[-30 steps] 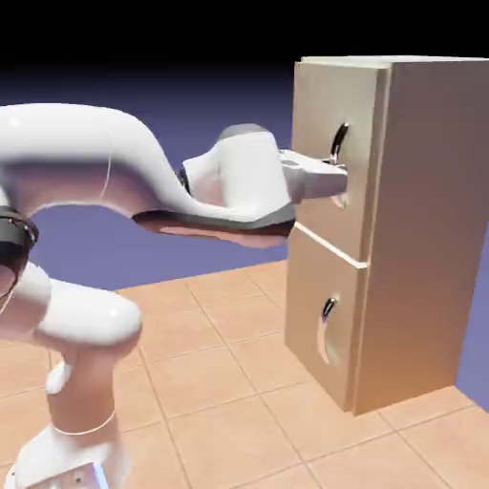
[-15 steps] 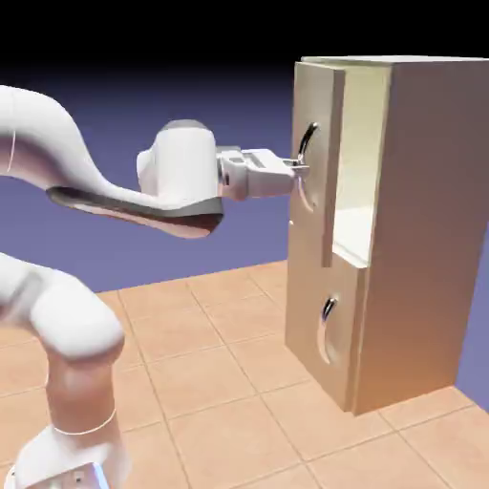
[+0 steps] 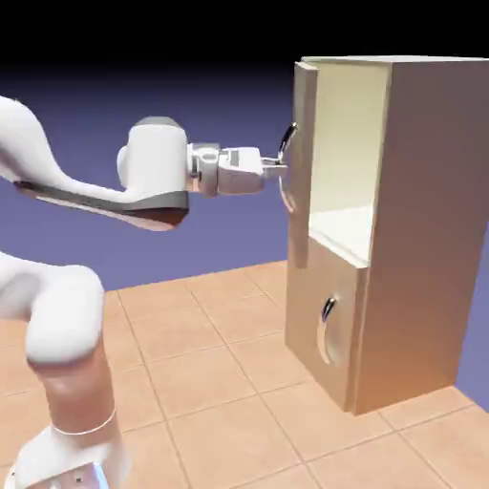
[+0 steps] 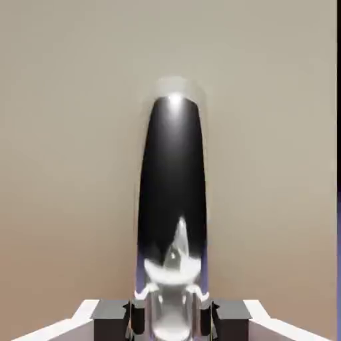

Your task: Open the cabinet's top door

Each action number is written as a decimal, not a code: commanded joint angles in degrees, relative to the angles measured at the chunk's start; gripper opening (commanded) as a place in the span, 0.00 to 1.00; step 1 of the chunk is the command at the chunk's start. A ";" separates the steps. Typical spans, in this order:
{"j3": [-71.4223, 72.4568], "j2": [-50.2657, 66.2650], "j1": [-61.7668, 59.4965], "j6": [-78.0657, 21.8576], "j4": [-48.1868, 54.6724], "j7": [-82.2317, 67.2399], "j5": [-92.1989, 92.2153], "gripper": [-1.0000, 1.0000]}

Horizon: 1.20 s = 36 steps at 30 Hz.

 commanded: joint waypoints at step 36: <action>52.29 2.70 -15.49 -78.46 33.07 -23.59 64.43 0.00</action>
